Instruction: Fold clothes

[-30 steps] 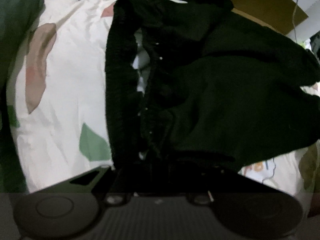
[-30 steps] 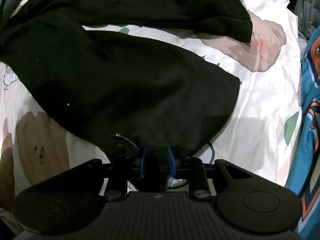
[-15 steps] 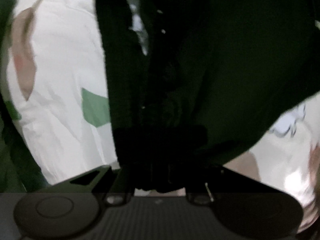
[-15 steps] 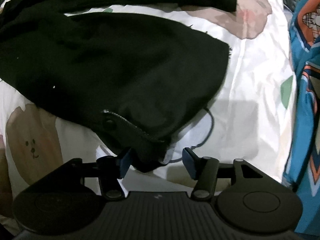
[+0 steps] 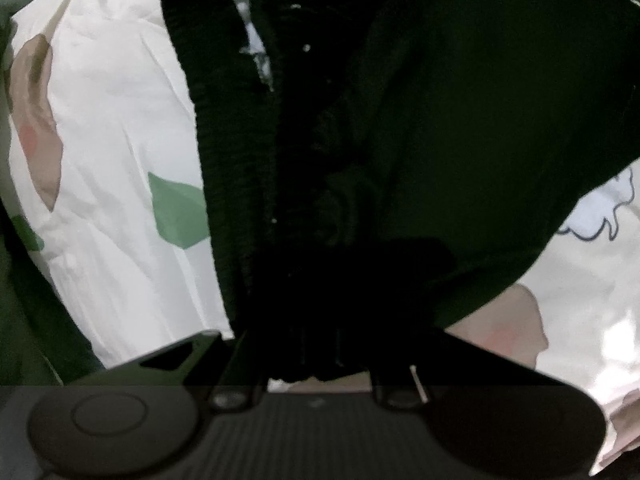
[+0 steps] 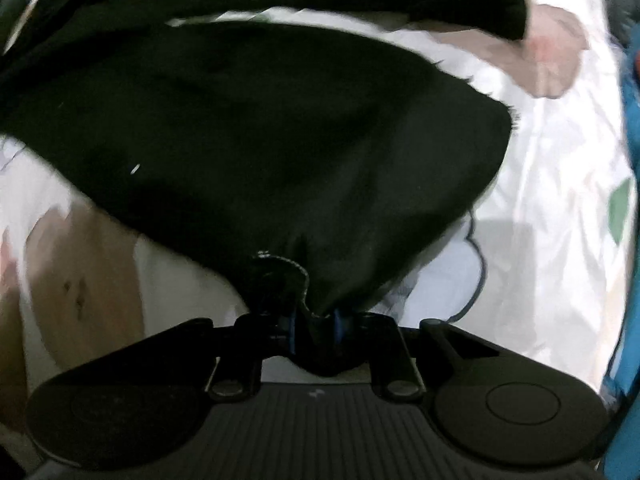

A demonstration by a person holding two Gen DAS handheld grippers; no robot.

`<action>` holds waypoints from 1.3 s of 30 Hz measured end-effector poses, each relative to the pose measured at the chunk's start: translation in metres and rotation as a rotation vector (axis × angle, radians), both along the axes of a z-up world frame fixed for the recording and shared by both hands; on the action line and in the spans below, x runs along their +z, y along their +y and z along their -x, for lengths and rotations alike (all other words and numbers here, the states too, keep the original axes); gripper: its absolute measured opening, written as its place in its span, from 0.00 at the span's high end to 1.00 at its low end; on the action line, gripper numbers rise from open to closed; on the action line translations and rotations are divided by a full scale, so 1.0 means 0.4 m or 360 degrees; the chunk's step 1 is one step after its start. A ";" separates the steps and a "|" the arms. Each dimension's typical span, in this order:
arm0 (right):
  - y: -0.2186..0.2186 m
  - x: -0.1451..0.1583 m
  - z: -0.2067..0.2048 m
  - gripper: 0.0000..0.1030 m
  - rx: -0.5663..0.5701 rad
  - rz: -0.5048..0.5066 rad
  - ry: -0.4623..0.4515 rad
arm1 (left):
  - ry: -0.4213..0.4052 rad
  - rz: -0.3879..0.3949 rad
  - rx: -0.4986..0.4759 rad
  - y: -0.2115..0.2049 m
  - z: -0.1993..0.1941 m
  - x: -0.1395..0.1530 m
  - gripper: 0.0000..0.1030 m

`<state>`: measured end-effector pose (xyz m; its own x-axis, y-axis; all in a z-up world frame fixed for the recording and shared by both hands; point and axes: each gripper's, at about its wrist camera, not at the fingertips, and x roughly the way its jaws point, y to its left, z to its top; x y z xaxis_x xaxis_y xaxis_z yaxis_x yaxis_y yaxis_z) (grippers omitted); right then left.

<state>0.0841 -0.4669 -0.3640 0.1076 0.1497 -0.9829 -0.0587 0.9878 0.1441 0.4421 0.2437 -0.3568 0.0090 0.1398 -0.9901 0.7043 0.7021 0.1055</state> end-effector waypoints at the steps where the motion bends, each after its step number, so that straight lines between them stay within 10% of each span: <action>1: -0.002 0.021 0.005 0.84 0.0062 0.0011 0.0010 | -0.0004 -0.0001 -0.0009 -0.001 0.002 0.010 0.87; 6: -0.030 0.087 0.016 0.84 0.0117 0.0030 0.0044 | -0.0007 0.0010 0.0039 0.002 0.000 0.039 0.87; 12: -0.025 -0.003 0.014 0.75 0.0101 0.0018 0.0193 | -0.0033 -0.0123 -0.0013 -0.044 0.031 -0.031 0.77; 14: -0.037 0.032 0.005 0.58 0.0099 0.0061 0.0147 | -0.0071 -0.0126 0.0019 -0.045 0.033 -0.018 0.72; 19: -0.118 0.165 -0.047 0.54 0.0037 0.0225 -0.0061 | -0.0220 -0.0084 0.0151 -0.028 0.035 0.063 0.36; 39: -0.368 0.382 -0.452 0.54 -0.0167 0.0271 -0.0766 | -0.0682 0.0138 0.0457 -0.086 -0.111 0.315 0.29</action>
